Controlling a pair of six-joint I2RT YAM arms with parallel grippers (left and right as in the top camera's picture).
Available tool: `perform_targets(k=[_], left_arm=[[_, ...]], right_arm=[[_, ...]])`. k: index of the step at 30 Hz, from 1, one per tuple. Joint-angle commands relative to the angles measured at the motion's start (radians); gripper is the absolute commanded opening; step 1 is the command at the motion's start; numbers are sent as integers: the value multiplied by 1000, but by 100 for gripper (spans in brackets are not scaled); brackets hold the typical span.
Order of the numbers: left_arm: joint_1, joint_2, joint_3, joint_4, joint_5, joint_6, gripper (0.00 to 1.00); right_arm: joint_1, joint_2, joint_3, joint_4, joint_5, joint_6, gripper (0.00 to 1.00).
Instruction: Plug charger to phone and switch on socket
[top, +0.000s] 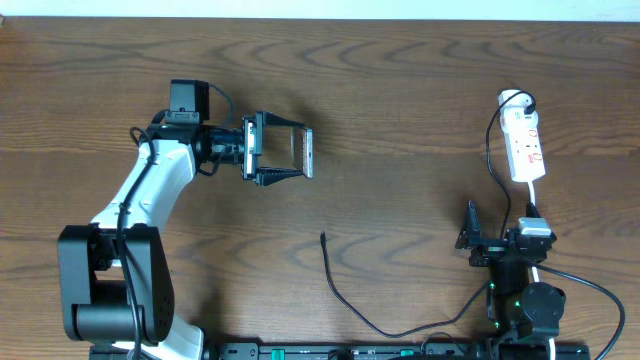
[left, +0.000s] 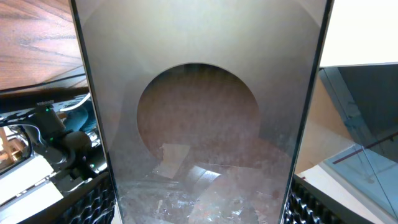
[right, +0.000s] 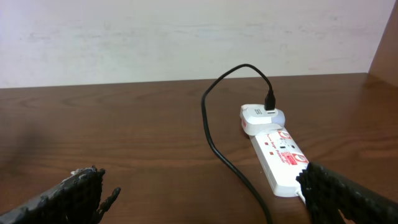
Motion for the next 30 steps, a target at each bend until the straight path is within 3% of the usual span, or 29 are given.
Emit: perform_targets(k=[1, 30], left_arm=[[3, -32, 33, 6, 58, -1, 8], [3, -32, 33, 5, 58, 9, 7]], right_arm=[[14, -2, -3, -3, 4, 10, 99], [14, -2, -3, -3, 4, 10, 99]])
